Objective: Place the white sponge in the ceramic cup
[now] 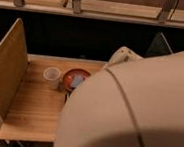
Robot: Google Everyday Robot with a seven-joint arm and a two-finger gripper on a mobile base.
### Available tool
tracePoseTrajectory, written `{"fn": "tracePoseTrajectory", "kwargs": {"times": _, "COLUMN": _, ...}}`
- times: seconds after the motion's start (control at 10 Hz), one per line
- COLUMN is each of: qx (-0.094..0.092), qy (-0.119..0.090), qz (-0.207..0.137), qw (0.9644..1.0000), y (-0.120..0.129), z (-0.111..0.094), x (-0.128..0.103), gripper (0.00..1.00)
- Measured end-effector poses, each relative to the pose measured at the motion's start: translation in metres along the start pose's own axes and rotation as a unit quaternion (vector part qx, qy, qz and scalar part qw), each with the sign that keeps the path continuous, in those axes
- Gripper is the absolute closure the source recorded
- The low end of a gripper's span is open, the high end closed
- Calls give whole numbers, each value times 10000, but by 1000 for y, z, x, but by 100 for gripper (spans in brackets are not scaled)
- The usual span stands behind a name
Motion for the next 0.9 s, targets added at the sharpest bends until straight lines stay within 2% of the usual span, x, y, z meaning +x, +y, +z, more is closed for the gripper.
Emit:
{"fn": "tracePoseTrajectory", "kwargs": {"times": 0.2, "qx": -131, "qy": 360, "qz": -101, "qw": 9992, "y": 6, "z": -3, "x": 25, "gripper": 20}}
{"fn": "tracePoseTrajectory", "kwargs": {"times": 0.3, "qx": -83, "qy": 549, "qz": -205, "qw": 9982, "y": 0, "z": -3, "x": 40, "gripper": 20}}
{"fn": "tracePoseTrajectory", "kwargs": {"times": 0.5, "qx": 134, "qy": 911, "qz": -472, "qw": 9946, "y": -23, "z": -3, "x": 71, "gripper": 20}}
{"fn": "tracePoseTrajectory", "kwargs": {"times": 0.7, "qx": 305, "qy": 1061, "qz": -630, "qw": 9919, "y": -35, "z": 1, "x": 86, "gripper": 20}}
{"fn": "tracePoseTrajectory", "kwargs": {"times": 0.9, "qx": 447, "qy": 1136, "qz": -624, "qw": 9906, "y": -29, "z": 14, "x": 90, "gripper": 20}}
